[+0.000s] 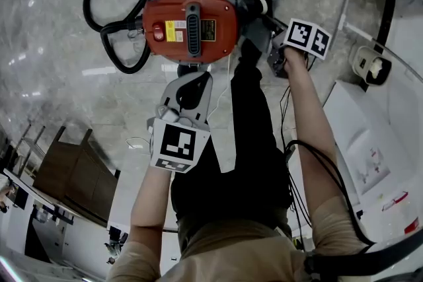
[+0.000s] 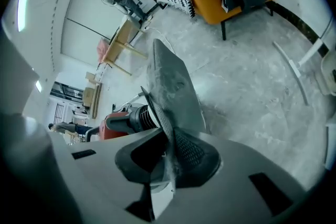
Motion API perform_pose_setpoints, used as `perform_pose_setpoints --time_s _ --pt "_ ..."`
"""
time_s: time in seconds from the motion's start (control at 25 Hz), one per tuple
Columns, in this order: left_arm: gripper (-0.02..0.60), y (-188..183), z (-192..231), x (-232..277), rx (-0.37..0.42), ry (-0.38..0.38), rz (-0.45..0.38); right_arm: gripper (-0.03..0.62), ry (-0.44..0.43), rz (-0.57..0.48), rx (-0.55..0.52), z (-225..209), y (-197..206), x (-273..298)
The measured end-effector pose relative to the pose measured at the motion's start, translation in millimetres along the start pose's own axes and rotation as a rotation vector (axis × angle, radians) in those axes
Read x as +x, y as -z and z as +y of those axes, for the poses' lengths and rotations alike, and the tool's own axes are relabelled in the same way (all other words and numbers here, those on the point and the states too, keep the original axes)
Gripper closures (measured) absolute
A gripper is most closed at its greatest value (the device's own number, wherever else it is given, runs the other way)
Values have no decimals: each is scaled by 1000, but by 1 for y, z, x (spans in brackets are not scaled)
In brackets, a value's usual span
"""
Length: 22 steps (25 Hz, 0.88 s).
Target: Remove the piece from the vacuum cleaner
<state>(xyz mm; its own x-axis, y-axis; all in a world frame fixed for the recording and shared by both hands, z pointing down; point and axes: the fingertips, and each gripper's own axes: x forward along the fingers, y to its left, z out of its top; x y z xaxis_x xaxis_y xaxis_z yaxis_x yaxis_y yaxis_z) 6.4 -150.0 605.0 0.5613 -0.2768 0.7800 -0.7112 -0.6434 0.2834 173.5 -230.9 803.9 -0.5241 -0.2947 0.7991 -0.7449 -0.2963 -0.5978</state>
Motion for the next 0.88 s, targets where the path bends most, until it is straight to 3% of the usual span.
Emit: perform_pose_setpoints --time_s 0.12,0.24,0.32,0.44,0.6,0.68,0.88 --pt "578 1 -1 0 -3 0 2 546 12 19 -51 0 -1 0" --pt "578 2 -1 0 -4 0 1 546 72 34 -170 1 -1 0" --pt "578 1 -1 1 -1 0 0 546 145 51 -346 1 -1 -1" --pt "578 2 -3 2 4 1 2 550 295 80 -727 1 2 -1" --pt "578 5 -4 3 5 2 6 553 394 70 -1006 -3 3 0" --pt "578 7 -4 2 8 0 10 553 417 50 -1070 -4 1 -1" --pt "578 8 -3 2 5 -4 10 553 421 25 -1082 -5 0 -2"
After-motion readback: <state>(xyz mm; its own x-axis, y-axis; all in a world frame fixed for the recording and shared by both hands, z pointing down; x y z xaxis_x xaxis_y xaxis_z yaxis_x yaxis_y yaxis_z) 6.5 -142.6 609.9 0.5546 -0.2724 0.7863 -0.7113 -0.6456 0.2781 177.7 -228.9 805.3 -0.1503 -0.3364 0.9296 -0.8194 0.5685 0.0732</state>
